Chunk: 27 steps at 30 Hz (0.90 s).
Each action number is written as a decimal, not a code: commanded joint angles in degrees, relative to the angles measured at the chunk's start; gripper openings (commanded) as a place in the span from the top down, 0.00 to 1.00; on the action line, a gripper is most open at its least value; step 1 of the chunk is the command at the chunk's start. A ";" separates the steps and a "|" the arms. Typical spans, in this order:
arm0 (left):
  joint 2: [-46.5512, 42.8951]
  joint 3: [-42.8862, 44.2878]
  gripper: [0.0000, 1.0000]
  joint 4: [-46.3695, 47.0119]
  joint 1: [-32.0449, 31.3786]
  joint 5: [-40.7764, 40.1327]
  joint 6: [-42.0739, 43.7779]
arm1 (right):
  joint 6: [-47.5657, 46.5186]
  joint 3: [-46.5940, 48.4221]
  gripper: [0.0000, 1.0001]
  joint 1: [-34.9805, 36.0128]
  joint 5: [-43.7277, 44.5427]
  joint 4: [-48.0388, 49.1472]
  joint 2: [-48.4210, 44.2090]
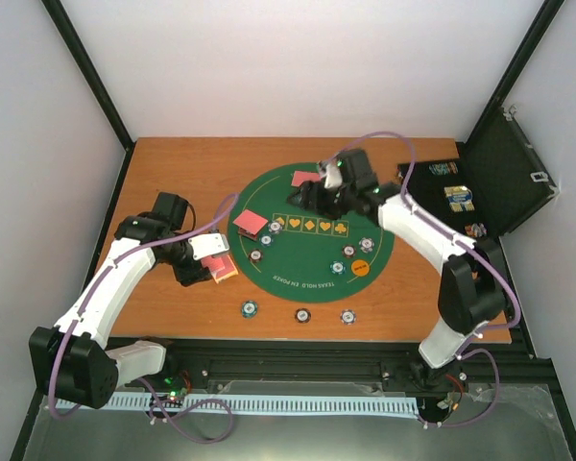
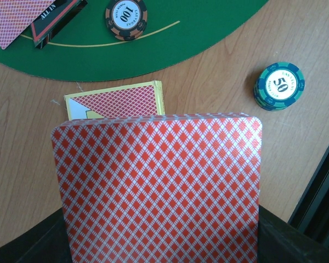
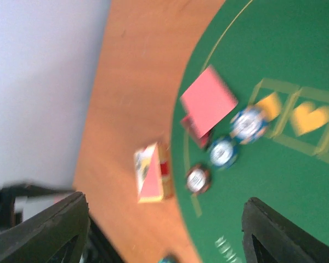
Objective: Distribute texas hold em gaming equipment
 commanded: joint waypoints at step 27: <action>-1.91 3.22 0.99 -1.29 0.30 2.50 -0.13 | 23.19 -20.78 0.23 28.04 -3.63 43.13 -0.07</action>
